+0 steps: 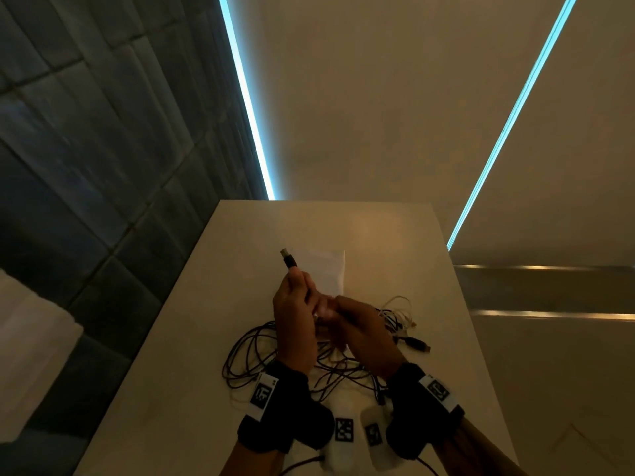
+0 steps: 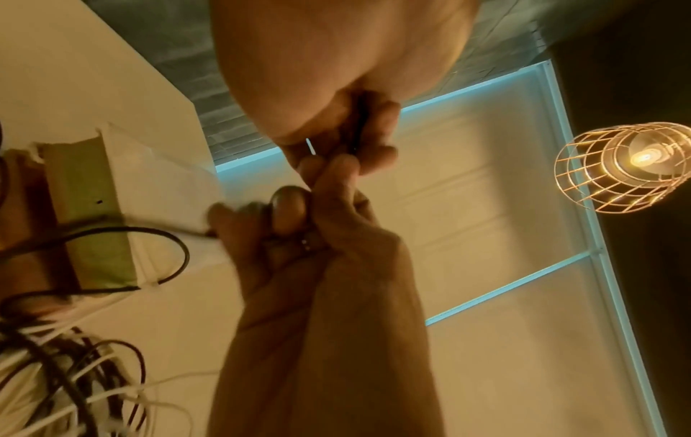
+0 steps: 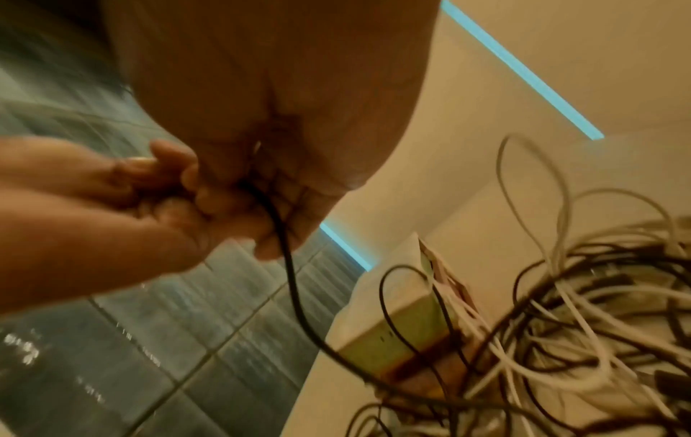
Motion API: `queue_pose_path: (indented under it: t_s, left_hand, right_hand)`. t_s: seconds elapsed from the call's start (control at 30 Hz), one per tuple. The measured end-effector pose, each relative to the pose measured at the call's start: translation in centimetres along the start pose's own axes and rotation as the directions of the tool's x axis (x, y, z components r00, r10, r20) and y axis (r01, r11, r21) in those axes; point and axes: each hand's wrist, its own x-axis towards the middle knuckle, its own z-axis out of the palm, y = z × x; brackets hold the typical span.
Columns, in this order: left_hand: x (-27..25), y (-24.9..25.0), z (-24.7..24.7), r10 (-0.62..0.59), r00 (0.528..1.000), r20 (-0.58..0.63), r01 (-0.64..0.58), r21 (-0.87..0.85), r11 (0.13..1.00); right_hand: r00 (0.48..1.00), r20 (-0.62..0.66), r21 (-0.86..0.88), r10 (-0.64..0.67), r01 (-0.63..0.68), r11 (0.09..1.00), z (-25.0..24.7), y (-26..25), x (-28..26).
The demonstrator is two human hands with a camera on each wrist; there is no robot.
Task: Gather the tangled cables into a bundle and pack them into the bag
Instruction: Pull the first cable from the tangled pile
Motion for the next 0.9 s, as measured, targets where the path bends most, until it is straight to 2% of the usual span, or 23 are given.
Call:
queue_pose_path:
  t_s: [0.17, 0.4, 0.57, 0.63, 0.73, 0.83, 0.9]
  left_hand:
    - [0.7, 1.2, -1.5, 0.029, 0.999, 0.025, -0.029, -0.016, 0.999]
    - [0.6, 4.0, -2.9, 0.034, 0.997, 0.063, -0.028, -0.091, 0.995]
    - [0.6, 5.4, -3.5, 0.036, 0.996, 0.082, -0.029, -0.088, 0.996]
    - [0.7, 4.8, -4.0, 0.031, 0.999, 0.045, -0.029, -0.039, 0.999]
    - [0.8, 3.1, -4.9, 0.022, 0.998, -0.055, -0.015, 0.124, 0.992]
    - [0.9, 2.1, -5.1, -0.069, 0.987, -0.143, 0.113, 0.322, 0.940]
    - [1.0, 2.0, -4.9, -0.107, 0.980, -0.166, 0.160, 0.351, 0.923]
  right_hand:
    - [0.997, 0.068, -0.006, 0.046, -0.046, 0.999, 1.3, 3.8, 0.0]
    - [0.983, 0.075, -0.050, 0.170, -0.166, 0.985, 1.7, 9.2, -0.5]
    - [0.952, 0.089, -0.111, 0.292, -0.282, 0.953, 1.8, 10.9, -0.5]
    - [0.949, 0.022, -0.155, 0.315, -0.308, 0.939, 1.9, 10.5, 0.4]
    - [0.963, -0.109, -0.132, 0.247, -0.260, 0.956, 2.1, 6.7, 2.2]
    - [0.990, -0.084, 0.035, 0.116, -0.114, 0.993, 2.6, 1.1, 3.1]
    - [0.998, -0.037, 0.108, 0.052, -0.048, 0.993, 2.7, -1.4, 3.0]
